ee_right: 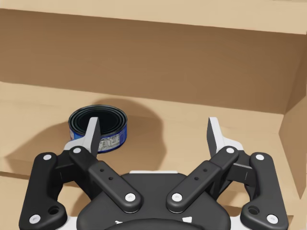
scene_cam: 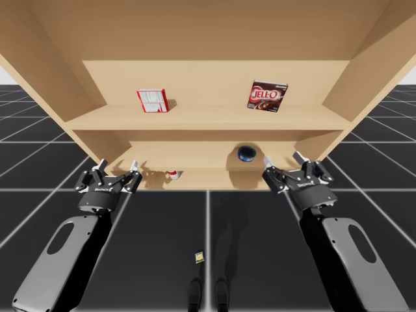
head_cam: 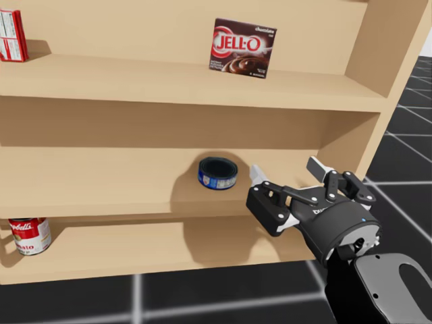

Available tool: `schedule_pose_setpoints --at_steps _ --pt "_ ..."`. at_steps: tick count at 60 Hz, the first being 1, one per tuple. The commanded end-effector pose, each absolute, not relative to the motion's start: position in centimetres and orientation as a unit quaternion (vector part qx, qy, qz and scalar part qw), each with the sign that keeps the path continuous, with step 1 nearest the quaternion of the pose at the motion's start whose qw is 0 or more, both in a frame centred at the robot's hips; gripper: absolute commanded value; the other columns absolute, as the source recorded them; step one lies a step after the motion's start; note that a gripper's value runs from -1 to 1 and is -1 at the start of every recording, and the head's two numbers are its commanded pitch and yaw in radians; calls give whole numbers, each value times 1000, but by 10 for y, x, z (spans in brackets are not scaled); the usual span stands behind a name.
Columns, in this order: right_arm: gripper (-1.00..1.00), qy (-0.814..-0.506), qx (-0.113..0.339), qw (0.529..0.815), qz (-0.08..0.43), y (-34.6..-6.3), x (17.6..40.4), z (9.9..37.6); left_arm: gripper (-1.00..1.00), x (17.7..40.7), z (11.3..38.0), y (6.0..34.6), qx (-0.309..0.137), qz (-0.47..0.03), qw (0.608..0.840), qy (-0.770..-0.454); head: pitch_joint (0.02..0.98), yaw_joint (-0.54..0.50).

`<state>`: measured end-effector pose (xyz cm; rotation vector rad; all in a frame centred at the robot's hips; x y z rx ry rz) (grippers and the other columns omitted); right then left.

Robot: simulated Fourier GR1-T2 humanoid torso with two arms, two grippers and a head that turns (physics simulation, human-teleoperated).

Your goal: Retrieve the tuna can from the shelves.

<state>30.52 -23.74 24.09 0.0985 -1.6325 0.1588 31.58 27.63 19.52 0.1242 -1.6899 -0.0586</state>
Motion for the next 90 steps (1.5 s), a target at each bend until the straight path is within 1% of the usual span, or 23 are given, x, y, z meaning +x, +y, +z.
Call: schedule_pose_setpoints --at_steps 1,16,19,27,35,48,54,57,61,62,64,65,66,67,70,76,83,86,90 --pt "-1000 -710 45 696 95 -215 326 238 -1000 317 196 276 54 -24 661 -748 552 -234" --pt "-1000 -703 35 703 102 -189 356 226 -1000 317 196 277 51 -21 660 -750 555 -219" --pt "-1000 -699 43 707 100 -185 359 225 -1000 317 196 277 52 -20 659 -750 556 -216" --pt "-1000 -694 43 712 103 -174 371 221 -1000 317 197 278 54 -17 660 -749 563 -209" --pt "-1000 -687 31 718 106 -164 380 215 -1000 316 197 278 56 -14 660 -749 569 -203" --pt "-1000 -677 27 728 101 -160 390 206 -1000 316 197 279 55 -13 660 -750 574 -196" --pt "-1000 -676 25 730 100 -160 392 203 -1000 316 197 279 55 -13 659 -750 576 -193" --pt "-1000 -676 16 729 102 -161 393 201 -1000 316 197 279 54 -12 659 -750 576 -192" --pt "-1000 -676 18 729 105 -162 393 200 -1000 316 197 279 54 -13 659 -750 577 -192" --pt "-968 -676 17 729 102 -162 393 200 -1000 316 197 279 54 -13 659 -750 577 -193" --pt "-41 -685 2 722 99 -163 393 198 -1000 316 197 279 54 -13 659 -750 577 -194" --pt "637 -685 3 722 100 -163 393 198 -1000 316 197 279 54 -13 659 -750 578 -194" --pt "752 -683 6 724 100 -163 393 198 -1000 316 197 279 54 -13 659 -750 578 -194" --pt "949 -683 7 724 99 -164 393 198 -1000 316 197 279 54 -13 659 -750 578 -194" --pt "999 -684 3 722 99 -165 392 197 -1000 316 197 278 54 -13 659 -750 577 -194" --pt "1000 -686 2 721 94 -169 390 197 -1000 316 197 278 54 -14 659 -750 576 -194" --pt "977 -706 -7 702 94 -176 379 212 -1000 316 197 278 54 -14 660 -750 575 -195" --pt "954 -718 -14 689 96 -181 371 222 -1000 316 197 277 54 -14 660 -749 574 -195" --pt "912 -725 -14 682 95 -186 360 231 -1000 316 197 277 54 -15 660 -749 575 -195"
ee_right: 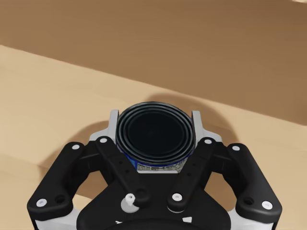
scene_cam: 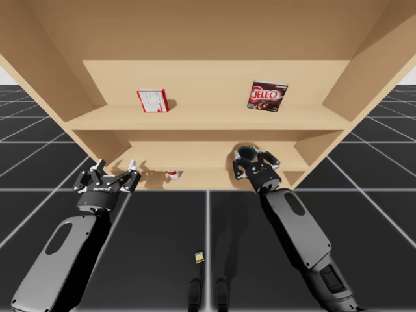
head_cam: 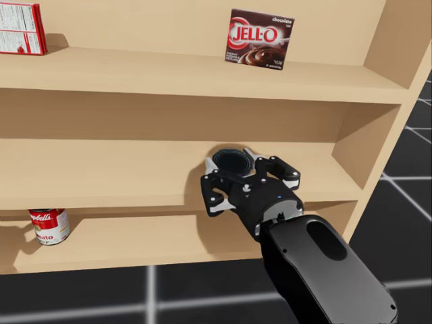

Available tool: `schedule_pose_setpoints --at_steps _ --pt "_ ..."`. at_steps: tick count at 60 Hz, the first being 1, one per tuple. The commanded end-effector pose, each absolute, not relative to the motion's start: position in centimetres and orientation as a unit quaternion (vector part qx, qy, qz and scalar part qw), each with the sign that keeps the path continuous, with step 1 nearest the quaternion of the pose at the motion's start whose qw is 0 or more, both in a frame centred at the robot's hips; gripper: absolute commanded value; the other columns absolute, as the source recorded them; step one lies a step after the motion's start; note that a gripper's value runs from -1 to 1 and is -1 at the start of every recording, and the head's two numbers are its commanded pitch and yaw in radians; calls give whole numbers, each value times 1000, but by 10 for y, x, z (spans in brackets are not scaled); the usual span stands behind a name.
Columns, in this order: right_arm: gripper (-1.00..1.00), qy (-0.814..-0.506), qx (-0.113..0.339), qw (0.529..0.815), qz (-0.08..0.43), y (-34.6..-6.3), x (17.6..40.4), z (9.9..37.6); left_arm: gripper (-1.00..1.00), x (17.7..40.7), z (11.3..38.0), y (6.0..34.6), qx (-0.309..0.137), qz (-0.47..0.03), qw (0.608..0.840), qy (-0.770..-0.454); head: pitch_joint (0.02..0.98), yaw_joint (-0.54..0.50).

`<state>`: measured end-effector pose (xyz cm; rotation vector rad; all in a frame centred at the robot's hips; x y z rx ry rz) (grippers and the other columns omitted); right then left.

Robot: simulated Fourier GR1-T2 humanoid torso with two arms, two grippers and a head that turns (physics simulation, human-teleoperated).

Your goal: Retrieve the tuna can from the shelves.

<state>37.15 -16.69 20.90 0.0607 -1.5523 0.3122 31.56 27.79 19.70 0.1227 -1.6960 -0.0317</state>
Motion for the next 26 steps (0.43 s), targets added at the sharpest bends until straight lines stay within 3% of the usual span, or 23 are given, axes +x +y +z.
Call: schedule_pose_setpoints --at_steps 1,26 --pt "918 -726 -14 681 95 -186 358 232 -1000 316 197 277 54 -15 660 -749 575 -196" --pt "922 -741 -18 664 101 -218 274 234 -1000 315 197 278 53 -11 660 -749 569 -182"
